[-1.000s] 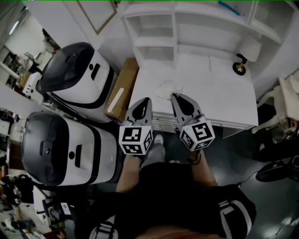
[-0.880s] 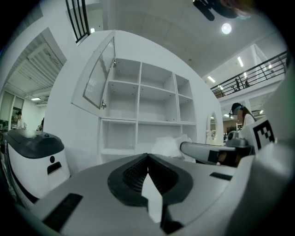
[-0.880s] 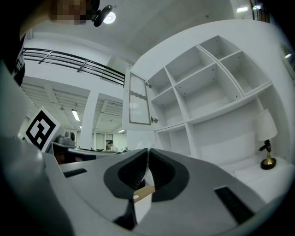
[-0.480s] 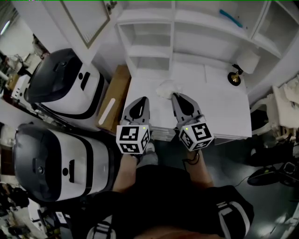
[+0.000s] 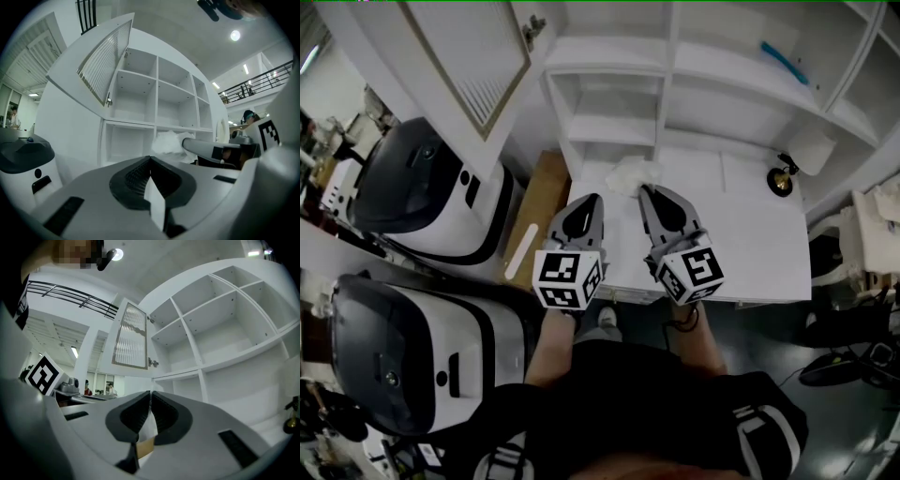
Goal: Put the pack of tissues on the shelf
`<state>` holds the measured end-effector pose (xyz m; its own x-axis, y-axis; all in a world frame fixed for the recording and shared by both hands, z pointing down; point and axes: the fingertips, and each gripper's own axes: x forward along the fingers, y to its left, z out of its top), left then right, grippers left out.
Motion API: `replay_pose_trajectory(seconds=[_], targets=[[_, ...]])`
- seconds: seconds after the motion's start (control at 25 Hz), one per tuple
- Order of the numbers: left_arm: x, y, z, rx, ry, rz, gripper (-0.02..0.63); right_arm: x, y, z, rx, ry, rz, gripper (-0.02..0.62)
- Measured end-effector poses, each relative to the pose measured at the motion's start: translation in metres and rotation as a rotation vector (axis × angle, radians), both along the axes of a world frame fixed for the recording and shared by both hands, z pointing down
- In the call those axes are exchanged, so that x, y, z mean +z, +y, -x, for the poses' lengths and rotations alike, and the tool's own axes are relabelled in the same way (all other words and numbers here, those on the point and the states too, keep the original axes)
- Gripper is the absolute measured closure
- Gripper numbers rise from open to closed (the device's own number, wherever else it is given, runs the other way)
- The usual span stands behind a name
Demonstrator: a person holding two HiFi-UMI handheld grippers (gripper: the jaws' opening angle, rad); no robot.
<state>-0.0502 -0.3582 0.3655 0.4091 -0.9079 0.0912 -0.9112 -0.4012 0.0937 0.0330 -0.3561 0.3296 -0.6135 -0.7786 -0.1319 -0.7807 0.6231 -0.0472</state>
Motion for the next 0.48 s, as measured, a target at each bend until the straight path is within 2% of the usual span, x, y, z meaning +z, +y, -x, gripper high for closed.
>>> replay_pose_trajectory(seconds=[0.48], targets=[[-0.048, -0.085, 0.04, 0.062, 0.017, -0.097, 0.595, -0.049, -0.081, 0.044, 0.06, 0.015, -0.104, 0.574]])
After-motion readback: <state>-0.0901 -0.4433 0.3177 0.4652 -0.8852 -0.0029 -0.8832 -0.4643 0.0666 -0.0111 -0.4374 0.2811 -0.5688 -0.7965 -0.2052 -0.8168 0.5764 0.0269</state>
